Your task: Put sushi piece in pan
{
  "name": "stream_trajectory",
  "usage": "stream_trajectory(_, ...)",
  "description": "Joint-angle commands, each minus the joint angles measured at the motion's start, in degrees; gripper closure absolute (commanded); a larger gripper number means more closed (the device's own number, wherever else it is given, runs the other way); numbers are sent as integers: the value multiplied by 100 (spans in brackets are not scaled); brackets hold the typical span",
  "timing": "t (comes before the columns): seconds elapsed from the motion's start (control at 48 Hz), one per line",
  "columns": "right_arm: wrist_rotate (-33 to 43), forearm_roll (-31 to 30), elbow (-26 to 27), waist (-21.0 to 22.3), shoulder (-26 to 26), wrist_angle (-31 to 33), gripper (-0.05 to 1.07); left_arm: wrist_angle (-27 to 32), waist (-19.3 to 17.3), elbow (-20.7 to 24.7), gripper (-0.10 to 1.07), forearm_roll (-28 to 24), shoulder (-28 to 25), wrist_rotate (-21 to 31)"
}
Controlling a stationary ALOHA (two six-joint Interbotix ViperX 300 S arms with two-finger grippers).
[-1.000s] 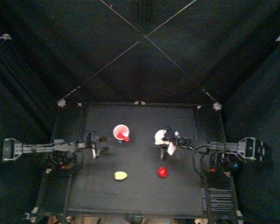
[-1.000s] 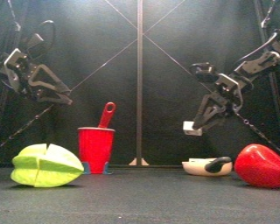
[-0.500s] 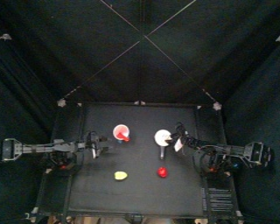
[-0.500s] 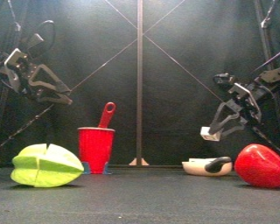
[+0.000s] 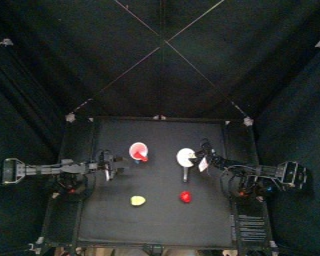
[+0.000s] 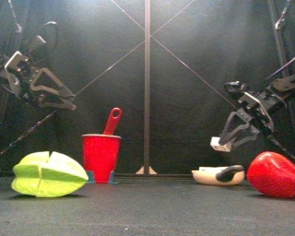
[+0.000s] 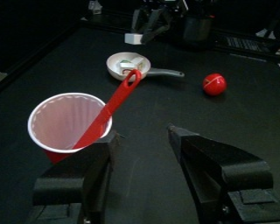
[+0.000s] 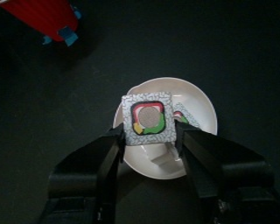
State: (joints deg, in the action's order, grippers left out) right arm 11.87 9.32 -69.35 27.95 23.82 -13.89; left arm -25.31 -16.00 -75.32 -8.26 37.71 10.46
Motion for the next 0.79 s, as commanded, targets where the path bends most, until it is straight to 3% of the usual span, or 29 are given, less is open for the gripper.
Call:
stream_trajectory(0.0,-9,9,53,18,9,-62,18,-26,-18,70,11,9,-9,-9)
stream_trajectory(0.208,-9,9,70,0,9,-79,12,-26,-18,70,11,9,-9,-9)
stream_trajectory(0.771,-9,9,70,-26,0,-79,12,-26,-18,70,11,0,-9,-9)
